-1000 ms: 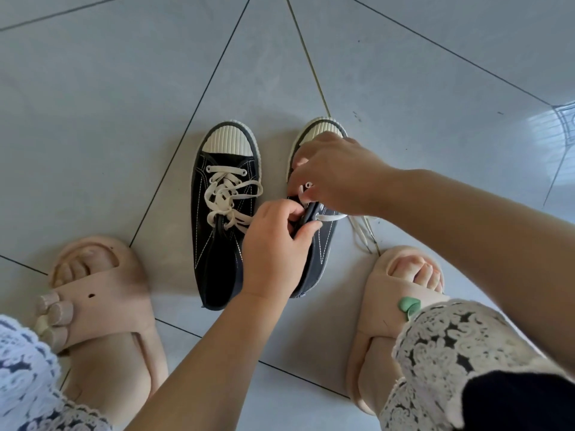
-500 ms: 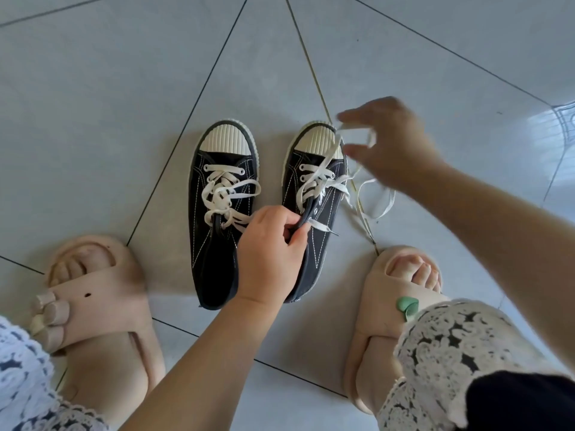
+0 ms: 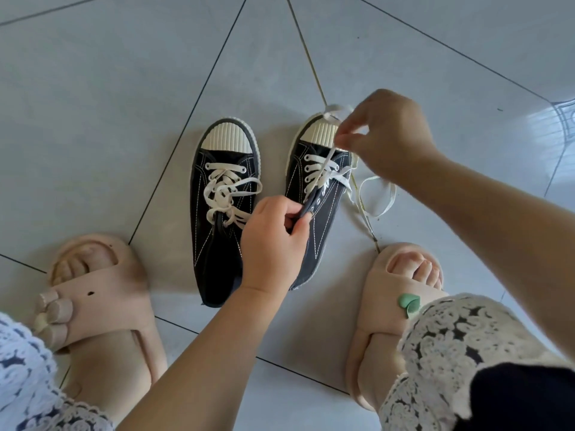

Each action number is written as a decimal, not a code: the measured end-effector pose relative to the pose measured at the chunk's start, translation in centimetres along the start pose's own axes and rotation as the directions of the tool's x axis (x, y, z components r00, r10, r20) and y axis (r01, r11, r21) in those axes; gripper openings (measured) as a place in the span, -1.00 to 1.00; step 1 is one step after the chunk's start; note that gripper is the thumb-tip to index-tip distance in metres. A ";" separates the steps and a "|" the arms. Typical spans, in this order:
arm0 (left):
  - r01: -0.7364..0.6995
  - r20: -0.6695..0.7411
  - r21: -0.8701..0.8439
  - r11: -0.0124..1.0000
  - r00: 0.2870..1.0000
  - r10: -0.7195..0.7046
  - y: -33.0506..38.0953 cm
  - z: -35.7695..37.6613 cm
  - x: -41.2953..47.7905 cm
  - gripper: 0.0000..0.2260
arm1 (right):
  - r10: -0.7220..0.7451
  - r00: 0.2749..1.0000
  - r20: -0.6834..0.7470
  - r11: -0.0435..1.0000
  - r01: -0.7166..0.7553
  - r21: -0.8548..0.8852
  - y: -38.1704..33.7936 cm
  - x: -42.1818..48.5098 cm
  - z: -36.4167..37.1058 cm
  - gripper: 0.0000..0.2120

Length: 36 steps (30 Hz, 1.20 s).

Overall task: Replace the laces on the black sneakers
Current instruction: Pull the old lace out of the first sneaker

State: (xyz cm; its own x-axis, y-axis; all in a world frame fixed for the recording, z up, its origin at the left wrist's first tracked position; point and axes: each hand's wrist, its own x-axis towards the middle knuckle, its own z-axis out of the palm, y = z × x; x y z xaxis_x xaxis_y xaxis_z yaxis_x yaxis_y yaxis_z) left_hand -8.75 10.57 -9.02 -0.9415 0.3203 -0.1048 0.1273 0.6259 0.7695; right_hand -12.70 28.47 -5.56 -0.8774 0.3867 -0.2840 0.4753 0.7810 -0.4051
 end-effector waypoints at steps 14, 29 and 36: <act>-0.087 0.035 0.058 0.995 0.996 0.085 -0.2 -0.2 0.4 -0.90 | 0.078 0.970 -0.229 0.951 -0.003 0.308 -4.0 3.6 -3.7 -0.82; 0.016 0.048 0.015 1.000 0.999 -0.017 0.7 1.1 1.5 -0.78 | 0.230 0.955 0.187 0.875 -0.287 0.390 1.9 -5.4 4.5 -0.82; 0.000 0.019 0.004 1.000 1.000 0.000 0.5 1.3 1.5 -0.85 | 0.245 0.959 0.143 0.823 -0.283 0.492 1.3 -5.6 5.2 -0.82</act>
State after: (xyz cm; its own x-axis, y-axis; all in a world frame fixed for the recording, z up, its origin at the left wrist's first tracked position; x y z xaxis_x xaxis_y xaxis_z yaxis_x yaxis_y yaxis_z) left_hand -9.73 12.27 -9.62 -0.9354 0.3338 -0.1165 0.1289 0.6289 0.7667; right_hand -6.79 24.73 -9.05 -0.7158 0.4920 -0.4955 0.6718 0.2919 -0.6807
